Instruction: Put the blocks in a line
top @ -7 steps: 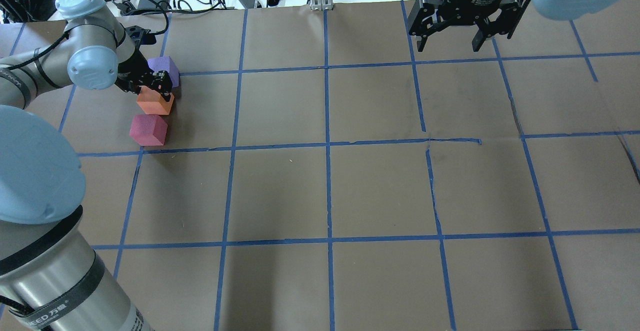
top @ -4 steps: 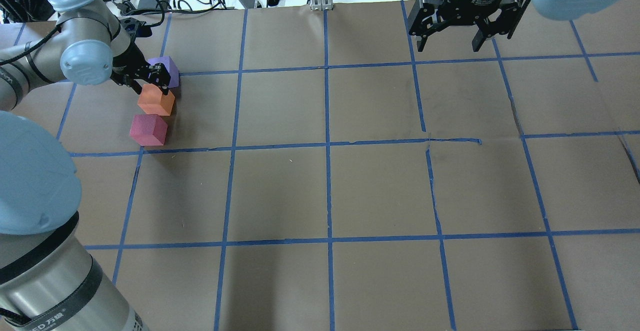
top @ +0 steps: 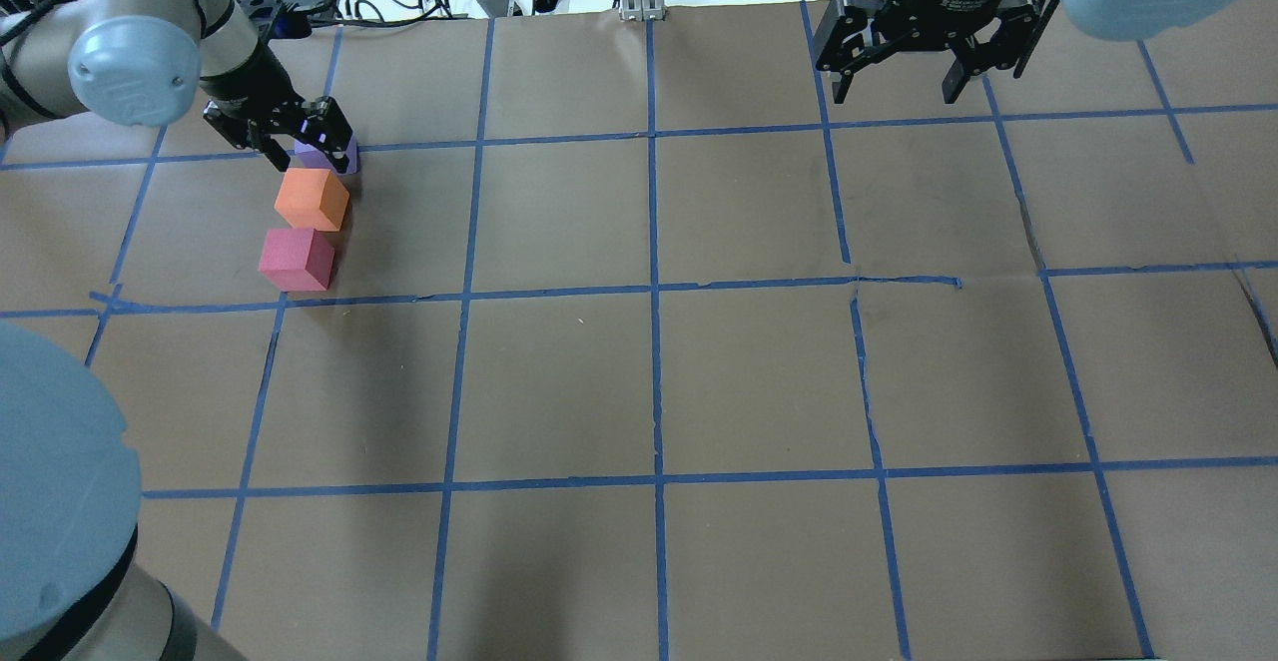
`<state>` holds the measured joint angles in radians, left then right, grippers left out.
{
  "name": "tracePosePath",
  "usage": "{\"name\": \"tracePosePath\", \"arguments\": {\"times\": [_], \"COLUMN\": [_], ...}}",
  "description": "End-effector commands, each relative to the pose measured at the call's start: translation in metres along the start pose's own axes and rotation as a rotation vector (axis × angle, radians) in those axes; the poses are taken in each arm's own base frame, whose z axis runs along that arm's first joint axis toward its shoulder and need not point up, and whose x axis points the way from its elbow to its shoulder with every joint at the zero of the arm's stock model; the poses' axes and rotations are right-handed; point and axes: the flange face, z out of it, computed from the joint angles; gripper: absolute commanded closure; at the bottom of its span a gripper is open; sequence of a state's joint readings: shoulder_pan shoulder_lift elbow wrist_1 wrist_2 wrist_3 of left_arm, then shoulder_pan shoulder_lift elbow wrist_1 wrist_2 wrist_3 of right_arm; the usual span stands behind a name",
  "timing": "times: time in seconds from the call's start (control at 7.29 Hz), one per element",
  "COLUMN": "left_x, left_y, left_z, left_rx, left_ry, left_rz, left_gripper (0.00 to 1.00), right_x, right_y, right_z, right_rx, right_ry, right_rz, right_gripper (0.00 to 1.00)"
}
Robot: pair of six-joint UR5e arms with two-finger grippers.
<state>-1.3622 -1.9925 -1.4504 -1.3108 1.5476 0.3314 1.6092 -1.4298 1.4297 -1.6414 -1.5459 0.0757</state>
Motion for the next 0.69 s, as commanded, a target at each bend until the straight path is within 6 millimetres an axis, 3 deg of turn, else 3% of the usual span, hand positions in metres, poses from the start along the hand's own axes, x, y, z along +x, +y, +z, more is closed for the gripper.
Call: {"name": "tracePosePath", "arguments": {"times": [0.0, 0.27, 0.41, 0.55], "left_x": [0.055, 0.125, 0.147, 0.164], "left_y": [0.036, 0.078, 0.102, 0.117], "left_z": [-0.080, -0.148, -0.177, -0.182], "left_rx": [-0.007, -0.004, 0.022, 0.029], "left_ry": [-0.018, -0.051, -0.090, -0.073], "left_rz": [0.014, -0.003, 0.015, -0.038], "left_gripper": [0.23, 0.23, 0.23, 0.23], "right_x": [0.000, 0.000, 0.000, 0.000], "right_y": [0.000, 0.000, 0.000, 0.000], "right_z": [0.000, 0.000, 0.000, 0.000], "right_rx": [0.000, 0.000, 0.000, 0.000], "right_ry": [0.000, 0.000, 0.000, 0.000], "right_rz": [0.000, 0.000, 0.000, 0.000], "right_gripper": [0.00, 0.00, 0.00, 0.00]}}
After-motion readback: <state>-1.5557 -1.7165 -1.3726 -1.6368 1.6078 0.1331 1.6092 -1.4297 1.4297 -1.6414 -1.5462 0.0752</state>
